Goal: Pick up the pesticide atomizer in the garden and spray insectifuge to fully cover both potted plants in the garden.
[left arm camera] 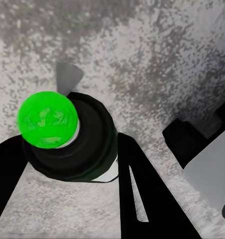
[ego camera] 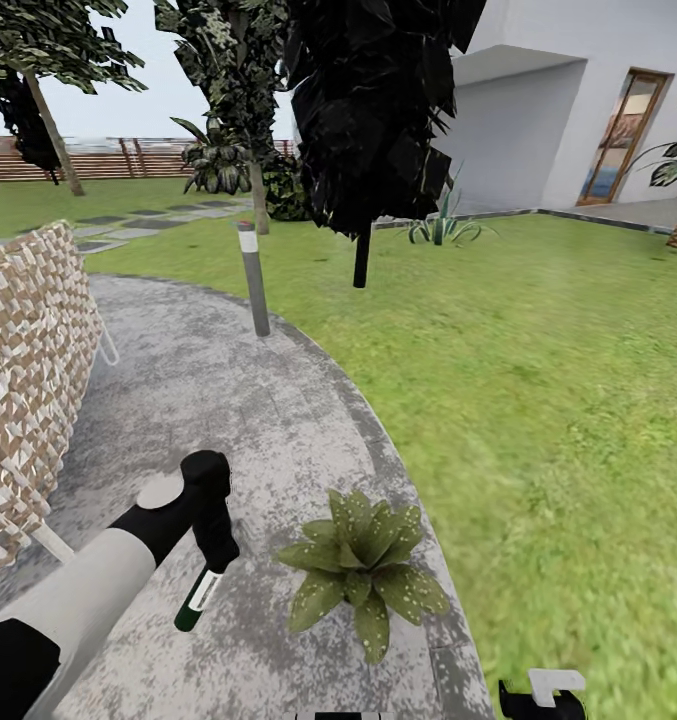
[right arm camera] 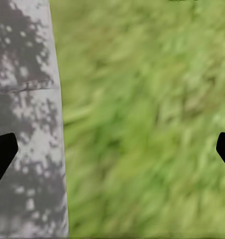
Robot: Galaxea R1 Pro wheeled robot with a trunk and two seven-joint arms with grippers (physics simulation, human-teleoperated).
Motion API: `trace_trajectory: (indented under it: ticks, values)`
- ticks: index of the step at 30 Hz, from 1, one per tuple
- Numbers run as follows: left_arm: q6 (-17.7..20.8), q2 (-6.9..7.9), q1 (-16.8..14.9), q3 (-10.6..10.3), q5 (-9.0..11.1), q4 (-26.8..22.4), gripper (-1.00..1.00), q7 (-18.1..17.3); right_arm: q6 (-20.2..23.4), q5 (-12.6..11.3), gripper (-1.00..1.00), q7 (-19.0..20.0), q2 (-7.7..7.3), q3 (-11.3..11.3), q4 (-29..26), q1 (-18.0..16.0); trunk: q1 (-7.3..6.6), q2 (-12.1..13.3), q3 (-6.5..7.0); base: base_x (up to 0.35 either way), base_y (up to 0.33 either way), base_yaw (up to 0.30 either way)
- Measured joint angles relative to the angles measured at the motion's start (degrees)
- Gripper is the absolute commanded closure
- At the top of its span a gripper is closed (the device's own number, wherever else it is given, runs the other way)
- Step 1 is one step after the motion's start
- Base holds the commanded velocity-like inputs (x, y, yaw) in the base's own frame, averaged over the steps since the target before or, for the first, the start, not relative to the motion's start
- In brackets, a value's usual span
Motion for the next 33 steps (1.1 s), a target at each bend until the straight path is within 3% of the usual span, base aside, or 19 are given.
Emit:
trace_trajectory:
  ticks: [6,11,25,33]
  values:
    - [0.08,-0.31,0.09,-0.01,0.0,0.0,1.0,0.0,-0.04,0.0,-1.0,0.0,-0.13,-0.02,-0.05,0.0,0.0,0.0,0.0,0.002,0.304,0.0]
    - [0.09,-0.62,0.1,-0.13,0.0,0.01,1.0,0.0,-0.08,-0.08,-1.0,-0.1,0.04,-0.08,-0.27,-0.01,0.0,0.0,0.02,0.016,0.049,-0.039]
    - [0.09,-0.06,0.08,0.07,-0.03,0.06,1.0,0.01,-0.01,-0.08,-1.0,-0.11,0.11,-0.16,-0.29,0.0,0.0,0.0,0.56,0.0,0.001,-0.262]
    - [0.09,0.11,0.01,0.01,-0.09,0.09,1.0,0.0,0.01,-0.3,-1.0,-0.18,0.48,-0.34,-0.47,-0.01,0.01,0.0,0.2,-0.034,0.013,-0.202]
